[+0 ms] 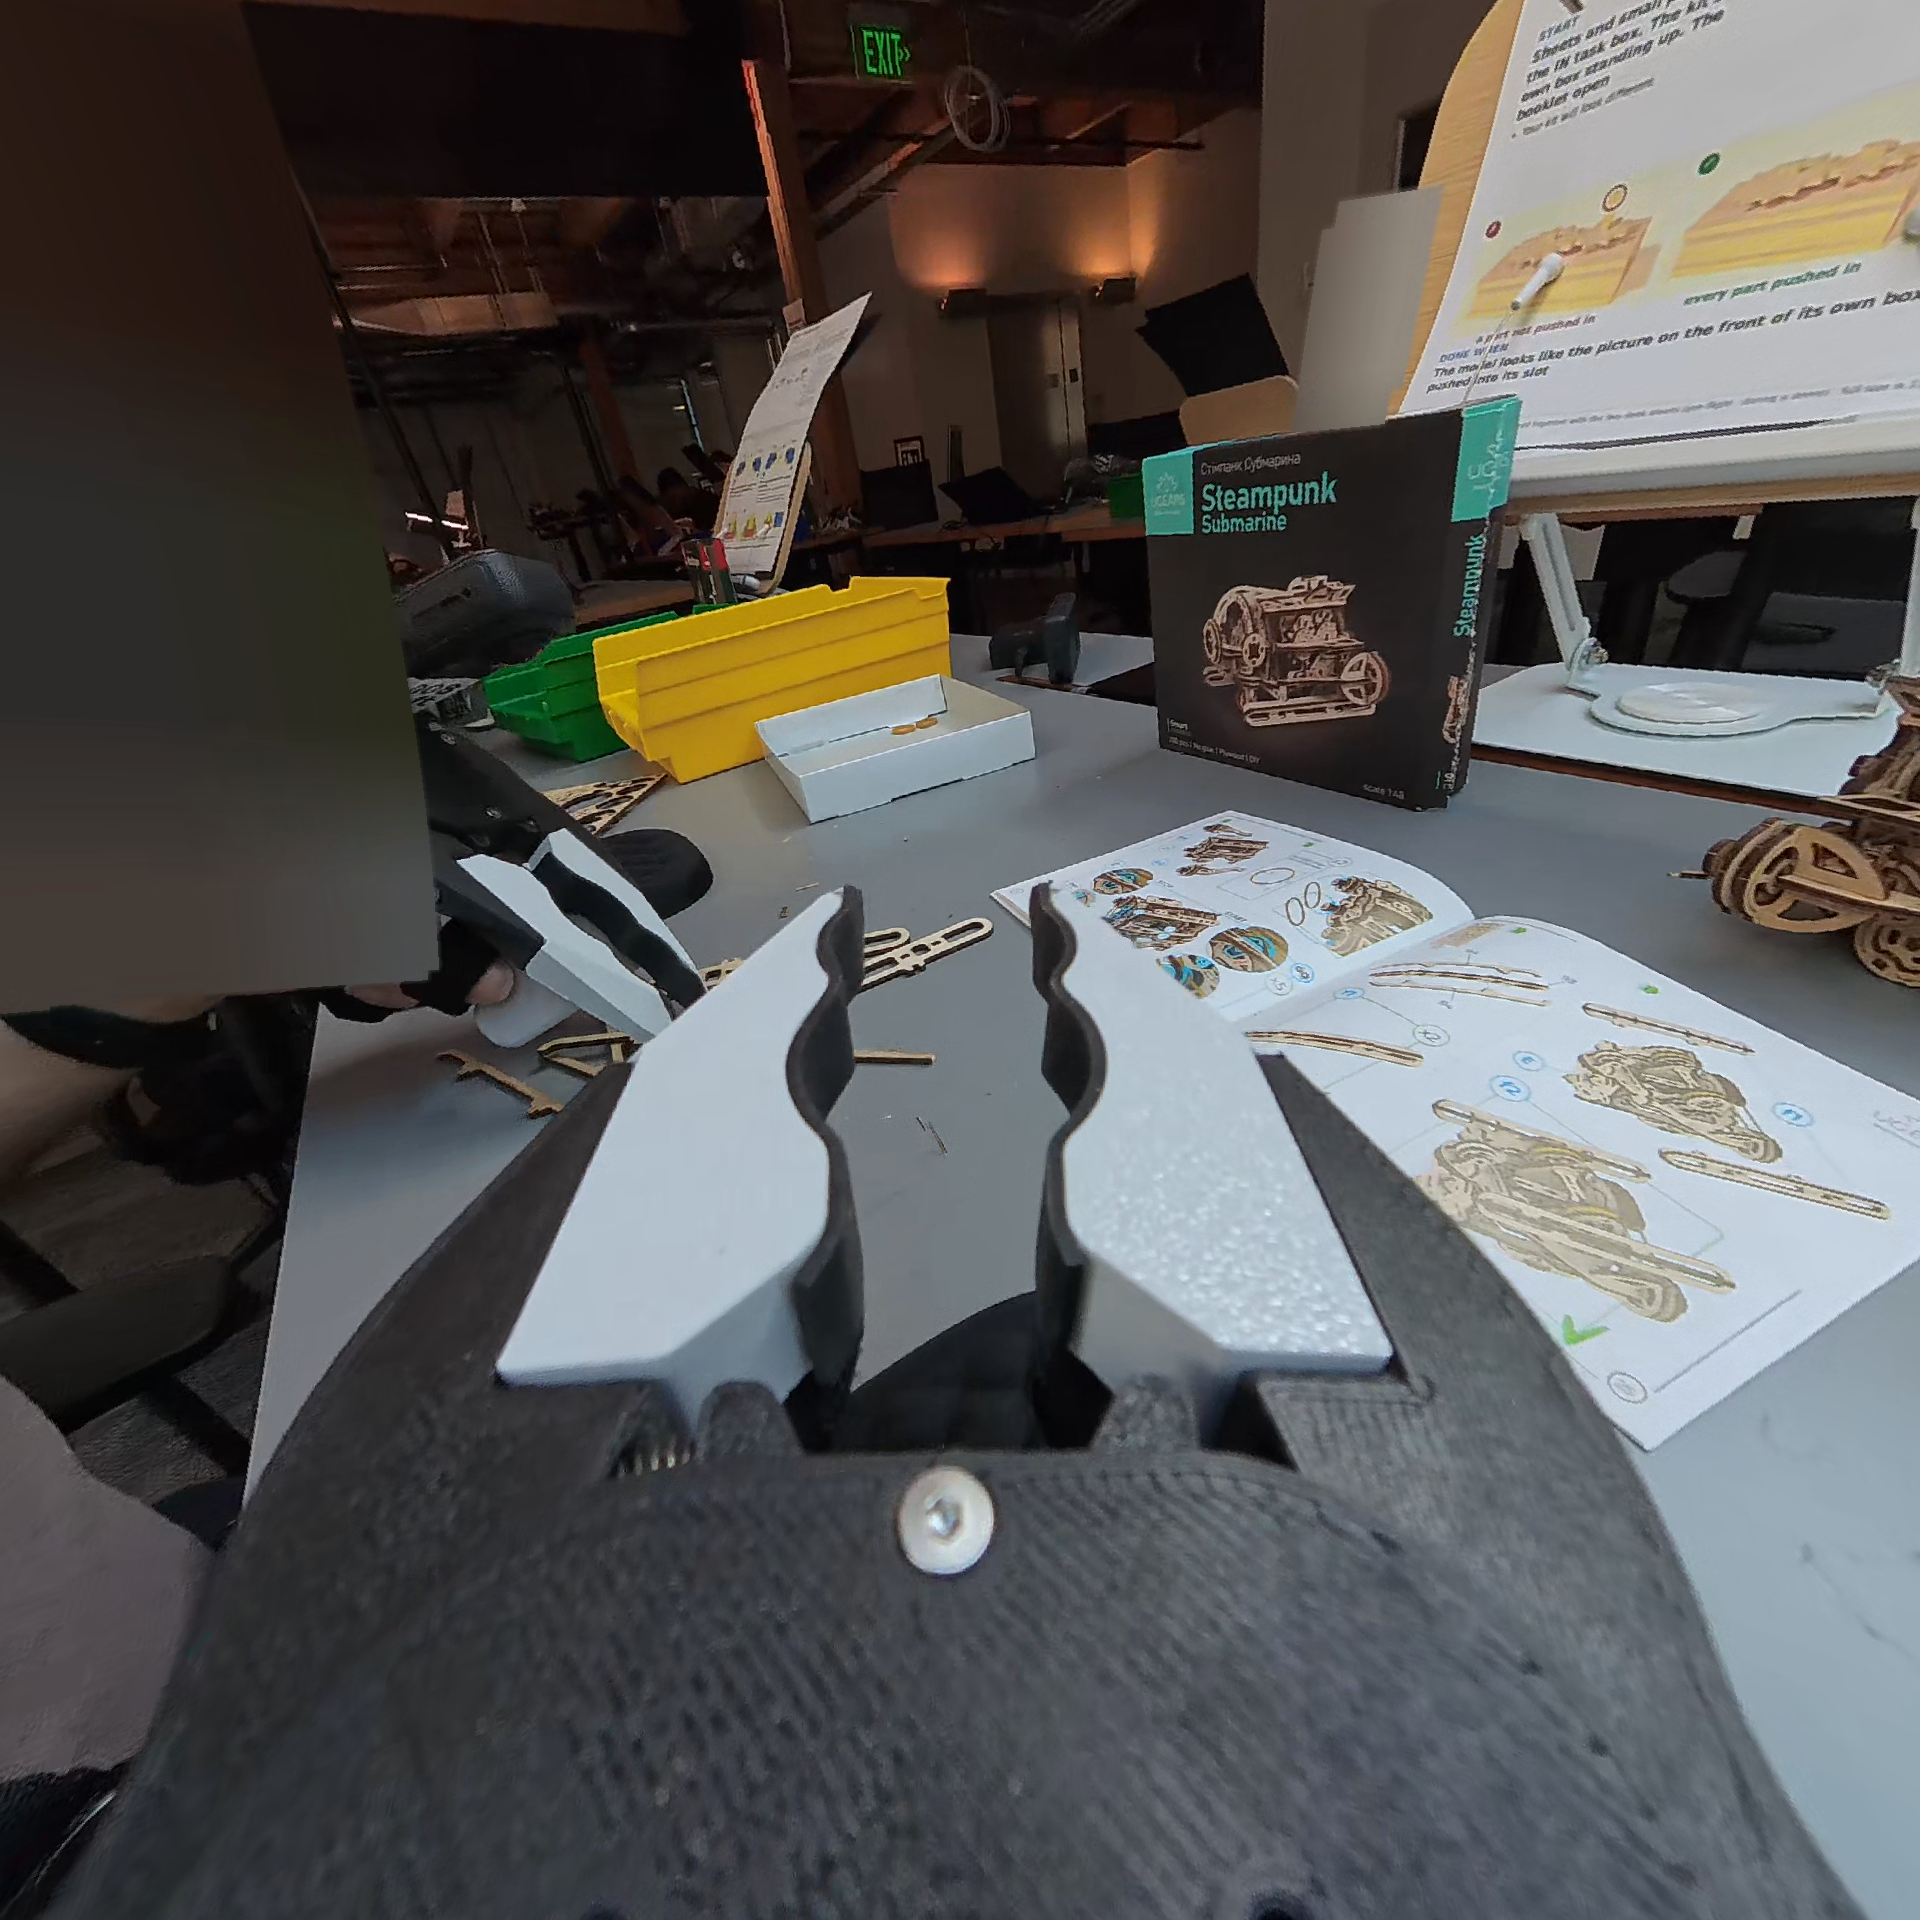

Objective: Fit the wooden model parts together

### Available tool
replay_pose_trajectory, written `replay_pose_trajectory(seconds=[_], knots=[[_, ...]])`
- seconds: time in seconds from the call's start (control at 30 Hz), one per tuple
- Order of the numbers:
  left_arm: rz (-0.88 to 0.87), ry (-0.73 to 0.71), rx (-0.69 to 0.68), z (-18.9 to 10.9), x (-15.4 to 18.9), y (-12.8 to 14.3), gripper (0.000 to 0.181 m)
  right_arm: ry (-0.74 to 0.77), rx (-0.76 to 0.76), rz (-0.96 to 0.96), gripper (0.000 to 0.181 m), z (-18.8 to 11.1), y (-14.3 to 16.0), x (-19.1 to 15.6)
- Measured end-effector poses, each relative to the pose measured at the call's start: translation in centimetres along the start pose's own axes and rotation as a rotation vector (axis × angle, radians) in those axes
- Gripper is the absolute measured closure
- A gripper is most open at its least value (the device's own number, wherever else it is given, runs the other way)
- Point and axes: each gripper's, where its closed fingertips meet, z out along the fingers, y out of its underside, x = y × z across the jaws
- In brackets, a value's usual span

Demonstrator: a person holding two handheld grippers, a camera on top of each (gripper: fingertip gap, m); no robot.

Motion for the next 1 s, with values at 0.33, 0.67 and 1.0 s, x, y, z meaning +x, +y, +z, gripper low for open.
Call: replay_pose_trajectory(seconds=[0.33, 0.67, 1.0], knots=[[0.184, -0.166, -0.029, 0.2, -1.1, 0.2, 0.178, -0.01, 0.166, 0.127, 0.158, -2.1, -2.3, 1.2], [0.093, -0.033, 0.12, -2.1, -0.5, -3.2, 0.18, 0.167, 0.271, 0.184, 0.164, -6.0, -3.1, 6.1], [0.087, 0.067, 0.135, -1.5, 0.5, -5.2, 0.18, 0.362, -0.906, 0.253, 0.153, -3.7, 1.3, 10.8]])
